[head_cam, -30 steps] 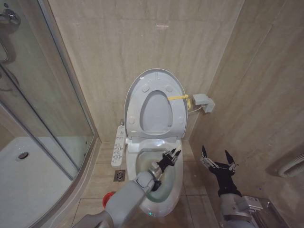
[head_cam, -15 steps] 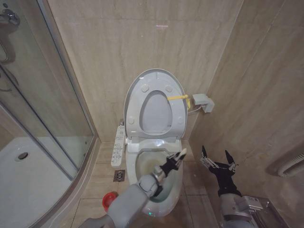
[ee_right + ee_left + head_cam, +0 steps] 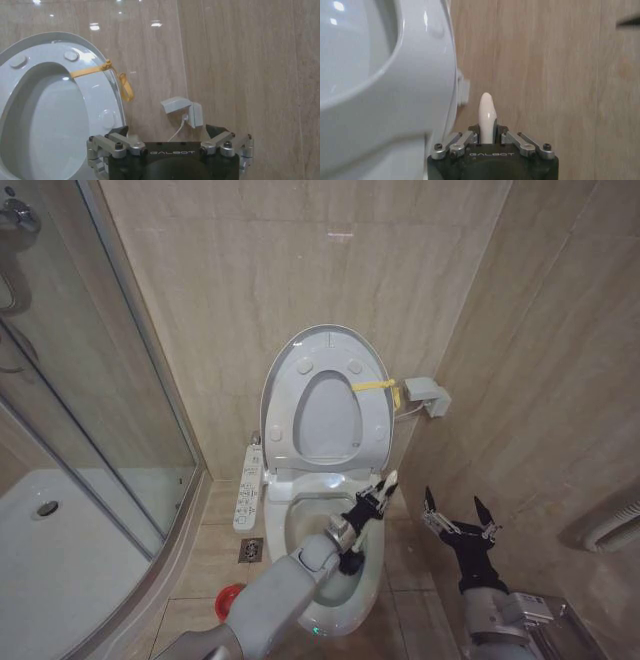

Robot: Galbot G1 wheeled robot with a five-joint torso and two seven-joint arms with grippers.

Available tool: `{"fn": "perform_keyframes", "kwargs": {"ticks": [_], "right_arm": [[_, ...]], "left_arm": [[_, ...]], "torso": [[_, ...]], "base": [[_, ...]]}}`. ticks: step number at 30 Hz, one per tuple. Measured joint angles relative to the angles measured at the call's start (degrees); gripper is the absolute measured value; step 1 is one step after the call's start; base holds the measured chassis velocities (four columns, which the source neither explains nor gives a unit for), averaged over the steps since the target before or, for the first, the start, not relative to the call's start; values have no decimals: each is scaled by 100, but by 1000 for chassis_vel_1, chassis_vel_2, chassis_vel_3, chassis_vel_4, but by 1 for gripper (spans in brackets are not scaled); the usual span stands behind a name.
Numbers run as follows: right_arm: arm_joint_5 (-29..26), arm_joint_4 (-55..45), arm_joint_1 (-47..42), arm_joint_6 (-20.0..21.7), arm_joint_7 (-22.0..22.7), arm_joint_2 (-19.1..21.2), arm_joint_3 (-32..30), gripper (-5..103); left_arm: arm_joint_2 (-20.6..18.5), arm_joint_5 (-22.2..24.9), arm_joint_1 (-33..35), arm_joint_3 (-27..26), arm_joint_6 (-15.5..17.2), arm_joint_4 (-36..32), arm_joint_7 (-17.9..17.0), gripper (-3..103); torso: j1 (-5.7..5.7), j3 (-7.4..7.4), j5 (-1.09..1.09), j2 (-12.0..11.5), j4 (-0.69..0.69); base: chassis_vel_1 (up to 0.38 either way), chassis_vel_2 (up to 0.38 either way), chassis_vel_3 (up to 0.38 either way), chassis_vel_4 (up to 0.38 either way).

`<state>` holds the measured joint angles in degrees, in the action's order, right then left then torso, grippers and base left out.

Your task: Open the toilet lid, clean the toilet bowl with a toilet brush, close the toilet lid, and flush.

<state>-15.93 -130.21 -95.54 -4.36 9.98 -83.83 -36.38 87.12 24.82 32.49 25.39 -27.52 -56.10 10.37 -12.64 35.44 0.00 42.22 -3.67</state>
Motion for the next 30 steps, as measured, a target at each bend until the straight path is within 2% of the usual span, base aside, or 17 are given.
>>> {"fn": "perform_keyframes", "kwargs": {"ticks": [3,8,12,13,16,21,23,24,30], "right_arm": [[0,0,0,0,0,0,0,100],[0,0,0,0,0,0,0,100],[0,0,0,0,0,0,0,100],[0,0,0,0,0,0,0,100],[0,0,0,0,0,0,0,100],[0,0,0,0,0,0,0,100],[0,0,0,0,0,0,0,100],[0,0,0,0,0,0,0,100],[0,0,0,0,0,0,0,100]], "left_arm": [[-45,-2,-4,-40,-100,488,124,21],[-152,-48,-40,-174,-154,630,150,21],[-525,-199,232,-264,-59,-269,52,21],[-525,-199,232,-264,-59,-269,52,21],[-897,-303,658,-320,19,-1029,-50,21],[-1214,-492,1155,-544,69,-1554,-145,21],[-1416,-612,1598,-964,71,-1883,-198,21],[-1416,-612,1598,-964,71,-1883,-198,21],[-1736,-819,2227,-1712,101,-2391,-261,21]], "torso": [[0,0,0,0,3],[0,0,-1,0,-1],[0,0,-1,0,0],[0,0,-1,0,0],[0,0,-1,0,0],[0,0,-1,0,2],[0,-1,0,0,1],[0,-1,0,0,1],[0,0,-1,0,0]], "base": [[0,0,0,0],[0,0,0,0],[0,0,0,0],[0,0,0,0],[0,0,0,0],[0,0,0,0],[0,0,0,0],[0,0,0,0],[0,0,0,0]]}}
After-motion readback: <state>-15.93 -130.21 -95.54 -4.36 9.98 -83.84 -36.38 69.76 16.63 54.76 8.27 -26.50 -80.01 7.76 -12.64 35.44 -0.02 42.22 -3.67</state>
